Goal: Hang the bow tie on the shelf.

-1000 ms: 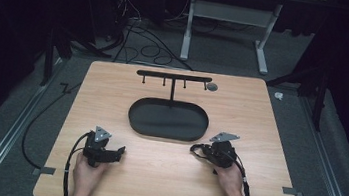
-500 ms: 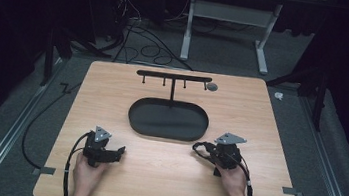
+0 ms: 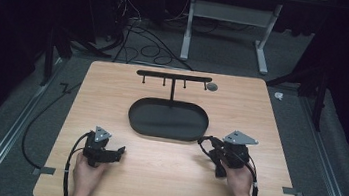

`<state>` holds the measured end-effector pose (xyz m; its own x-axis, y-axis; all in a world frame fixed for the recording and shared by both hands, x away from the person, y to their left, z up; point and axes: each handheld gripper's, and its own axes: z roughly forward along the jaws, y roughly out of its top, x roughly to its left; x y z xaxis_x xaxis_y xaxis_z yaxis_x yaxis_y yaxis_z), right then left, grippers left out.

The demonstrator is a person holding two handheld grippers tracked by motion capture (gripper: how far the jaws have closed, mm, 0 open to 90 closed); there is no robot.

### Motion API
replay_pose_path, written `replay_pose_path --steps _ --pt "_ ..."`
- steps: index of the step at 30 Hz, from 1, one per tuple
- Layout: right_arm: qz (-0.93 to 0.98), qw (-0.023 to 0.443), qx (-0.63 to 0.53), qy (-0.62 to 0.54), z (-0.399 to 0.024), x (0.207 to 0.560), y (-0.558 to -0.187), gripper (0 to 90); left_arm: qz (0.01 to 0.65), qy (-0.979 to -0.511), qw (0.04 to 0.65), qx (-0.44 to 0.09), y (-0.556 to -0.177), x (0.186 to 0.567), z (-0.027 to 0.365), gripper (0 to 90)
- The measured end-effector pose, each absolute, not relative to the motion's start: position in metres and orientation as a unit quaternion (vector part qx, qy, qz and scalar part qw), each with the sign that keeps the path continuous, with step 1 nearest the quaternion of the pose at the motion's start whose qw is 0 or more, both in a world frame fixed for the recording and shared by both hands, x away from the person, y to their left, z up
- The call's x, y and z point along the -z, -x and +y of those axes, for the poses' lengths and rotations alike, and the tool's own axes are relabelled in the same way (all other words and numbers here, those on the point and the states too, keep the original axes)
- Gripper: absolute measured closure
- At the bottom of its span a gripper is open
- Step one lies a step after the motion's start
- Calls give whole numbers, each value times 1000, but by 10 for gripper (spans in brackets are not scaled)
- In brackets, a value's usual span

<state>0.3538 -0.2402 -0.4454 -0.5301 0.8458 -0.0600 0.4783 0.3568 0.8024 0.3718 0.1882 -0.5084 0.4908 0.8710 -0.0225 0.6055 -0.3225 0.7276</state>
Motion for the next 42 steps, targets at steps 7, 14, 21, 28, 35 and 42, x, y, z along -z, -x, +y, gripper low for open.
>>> replay_pose_path --steps 7,14,21,28,35,42 --pt "779 251 -395 -418 -243 426 -354 869 466 -791 347 -191 -372 508 188 154" --pt "773 259 -399 -420 -242 414 -352 869 467 -790 347 -191 -371 508 188 154" --pt "772 260 -393 -427 -237 411 -354 870 467 -790 347 -192 -371 508 188 155" --pt "758 260 -404 -441 -226 402 -361 872 469 -789 347 -193 -370 508 188 162" --pt "751 257 -412 -448 -215 392 -374 873 470 -788 348 -193 -370 508 188 164" --pt "761 260 -400 -439 -206 382 -384 873 469 -788 348 -193 -371 509 188 164"
